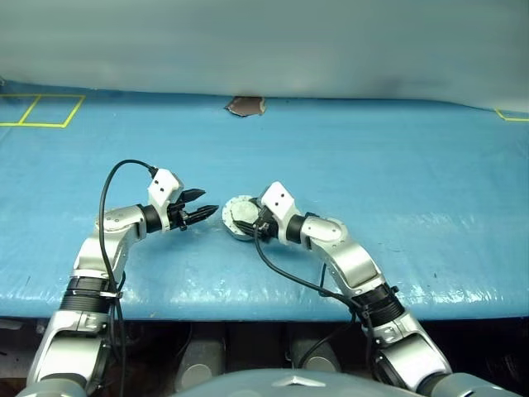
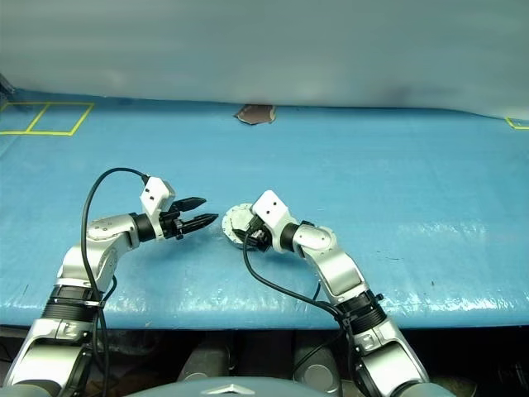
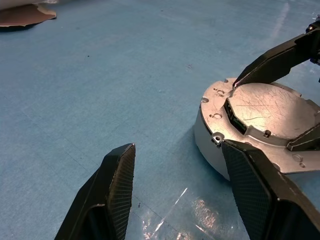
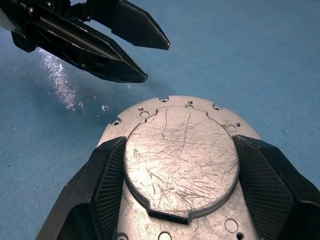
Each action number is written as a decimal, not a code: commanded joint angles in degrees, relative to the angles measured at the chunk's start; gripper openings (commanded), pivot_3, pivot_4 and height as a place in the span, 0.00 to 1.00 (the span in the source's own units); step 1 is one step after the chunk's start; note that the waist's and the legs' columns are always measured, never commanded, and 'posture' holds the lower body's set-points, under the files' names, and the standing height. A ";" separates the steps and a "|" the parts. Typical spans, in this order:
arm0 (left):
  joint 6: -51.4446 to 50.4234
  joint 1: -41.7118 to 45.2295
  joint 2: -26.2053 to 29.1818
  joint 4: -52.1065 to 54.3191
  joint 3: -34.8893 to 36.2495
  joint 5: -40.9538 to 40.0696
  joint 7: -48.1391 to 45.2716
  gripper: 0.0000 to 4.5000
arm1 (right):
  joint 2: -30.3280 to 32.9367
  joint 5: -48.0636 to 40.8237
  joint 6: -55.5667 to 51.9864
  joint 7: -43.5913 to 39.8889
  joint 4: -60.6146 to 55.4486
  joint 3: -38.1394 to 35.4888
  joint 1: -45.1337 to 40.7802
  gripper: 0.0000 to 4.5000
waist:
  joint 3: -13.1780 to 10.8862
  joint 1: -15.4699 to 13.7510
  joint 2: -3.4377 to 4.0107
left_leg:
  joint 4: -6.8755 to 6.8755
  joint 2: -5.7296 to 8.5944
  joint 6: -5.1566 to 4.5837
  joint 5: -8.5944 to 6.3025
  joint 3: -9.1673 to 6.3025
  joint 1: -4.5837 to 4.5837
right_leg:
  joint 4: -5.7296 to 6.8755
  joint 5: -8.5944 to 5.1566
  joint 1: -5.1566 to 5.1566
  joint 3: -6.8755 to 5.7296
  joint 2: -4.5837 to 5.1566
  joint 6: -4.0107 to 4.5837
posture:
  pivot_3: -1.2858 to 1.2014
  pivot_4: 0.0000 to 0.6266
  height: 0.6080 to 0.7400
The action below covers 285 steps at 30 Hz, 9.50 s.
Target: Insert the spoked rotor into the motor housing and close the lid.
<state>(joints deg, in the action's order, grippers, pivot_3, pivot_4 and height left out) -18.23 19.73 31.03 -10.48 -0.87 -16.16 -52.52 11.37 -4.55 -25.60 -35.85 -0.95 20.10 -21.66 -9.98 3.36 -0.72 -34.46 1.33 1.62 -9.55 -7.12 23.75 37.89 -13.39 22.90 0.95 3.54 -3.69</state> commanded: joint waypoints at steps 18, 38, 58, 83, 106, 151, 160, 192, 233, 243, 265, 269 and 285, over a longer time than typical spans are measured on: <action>-0.20 -1.34 -0.65 3.22 1.54 -1.43 0.84 0.67 | -1.05 1.91 1.05 -0.33 3.31 1.25 -0.85 0.67 | 0.00 0.18 0.00 | 0.16 -0.06 0.03 0.02 0.02 -0.12 | 0.03 0.00 0.00 -0.01 -0.02 0.00 | 0.52 0.24 1.00; -7.00 0.86 -3.36 2.63 1.69 -6.57 -0.29 0.01 | 1.12 5.95 2.03 1.07 3.84 3.07 -0.75 0.67 | 0.01 0.12 0.00 | 0.14 -0.06 0.08 0.07 0.02 -0.18 | 0.03 -0.01 -0.09 -0.02 -0.02 0.04 | 0.52 0.24 1.00; -8.16 -0.54 -5.45 -0.46 -2.38 -2.89 0.62 0.01 | 1.13 6.43 2.03 2.32 1.80 3.13 -0.61 0.67 | 0.04 -0.06 0.00 | 0.13 -0.05 0.09 0.12 0.01 -0.21 | 0.02 -0.05 -0.14 -0.01 -0.01 0.12 | 0.52 0.24 1.00; -9.65 -2.96 -7.17 1.41 -4.72 -3.01 1.27 0.00 | 0.05 -1.36 -7.88 3.83 -16.59 -3.84 1.78 0.99 | 0.14 -1.46 0.11 | 0.22 0.05 0.08 0.12 -0.01 -0.12 | -0.12 -0.07 -0.10 -0.02 0.09 0.13 | 0.52 0.24 1.00; -7.81 -4.18 -9.67 2.10 -4.55 -3.43 0.95 0.00 | -14.17 -33.34 -40.99 14.47 -15.83 -33.56 7.71 0.99 | 0.19 -2.30 0.19 | 0.29 0.11 0.08 0.12 -0.07 -0.07 | -0.21 -0.11 -0.10 -0.09 0.20 0.18 | 0.52 0.24 1.00; -10.15 -3.67 -13.81 2.90 6.25 -12.37 6.55 0.00 | -20.95 -54.51 -34.55 29.35 -3.13 -39.97 8.01 0.27 | 0.26 -2.00 0.40 | 0.31 0.09 0.06 0.11 -0.06 0.13 | -0.27 -0.14 0.06 -0.17 0.25 0.20 | 0.52 0.24 1.00; -19.08 -4.07 -17.12 3.98 13.28 -22.67 10.85 0.00 | -21.66 -65.61 -26.32 35.28 -4.20 -42.31 5.53 0.27 | 0.21 -1.38 0.40 | 0.29 0.09 0.01 0.15 -0.04 0.82 | -0.24 0.12 0.73 -0.17 0.16 -0.20 | 0.52 0.24 1.00; -38.05 -0.86 -32.56 0.26 21.80 -56.37 21.55 1.00 | -17.71 -78.20 -19.43 40.81 -14.77 -33.24 5.06 0.27 | 0.16 -0.68 0.42 | 0.11 0.04 -0.01 0.16 -0.03 0.83 | -0.15 0.14 0.70 -0.13 0.06 -0.19 | 0.52 0.24 1.00; -30.08 1.64 -36.78 -3.24 23.23 -52.95 24.41 0.57 | -17.14 -64.86 -9.39 38.54 -17.36 -27.68 8.34 0.70 | 0.15 -1.12 0.41 | -0.27 0.04 -0.06 0.13 -0.02 0.91 | -0.14 0.05 0.61 -0.12 0.03 0.01 | 0.52 0.24 1.00; -3.71 7.80 -37.37 -7.02 32.38 -42.96 39.08 0.57 | -16.26 -62.11 -7.29 40.23 -16.45 -29.52 9.70 0.70 | 0.10 -1.33 0.32 | -0.29 0.03 -0.05 0.14 -0.02 0.94 | -0.16 0.11 0.62 -0.11 0.02 0.07 | 0.52 0.24 1.00; 7.12 12.13 -34.24 -13.59 35.43 -34.96 50.74 0.99 | -13.76 -62.50 -13.23 38.04 -13.06 -27.59 10.13 0.71 | 0.04 -1.24 0.22 | -0.60 0.07 -0.13 0.14 -0.01 0.94 | -0.19 0.38 0.46 -0.10 0.01 -0.22 | 0.52 0.24 1.00; 5.37 11.30 -32.90 -13.14 35.34 -35.08 51.06 0.99 | -10.96 -59.70 -15.33 34.01 -12.91 -25.19 10.35 0.71 | 0.04 -1.03 0.23 | -0.61 0.07 -0.13 0.14 -0.01 0.93 | -0.18 0.45 0.46 -0.10 0.01 -0.33 | 0.52 0.24 1.00; 3.23 5.90 -28.08 -8.26 31.03 -28.92 52.29 0.99 | 1.32 -40.83 -17.86 17.84 -15.39 -9.80 8.68 0.71 | 0.05 -0.32 0.23 | -0.60 0.04 -0.12 0.14 0.02 0.89 | -0.15 0.46 0.47 -0.06 -0.01 -0.34 | 0.52 0.24 1.00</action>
<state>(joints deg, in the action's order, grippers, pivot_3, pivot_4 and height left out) -15.81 26.51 2.05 -20.83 30.38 -46.94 -1.16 12.32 -47.64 -44.15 -16.49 -14.20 9.03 -12.23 -9.93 3.04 -0.49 -35.06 1.37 1.49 -9.41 -7.10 24.64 37.73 -12.93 23.38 0.89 3.53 -4.03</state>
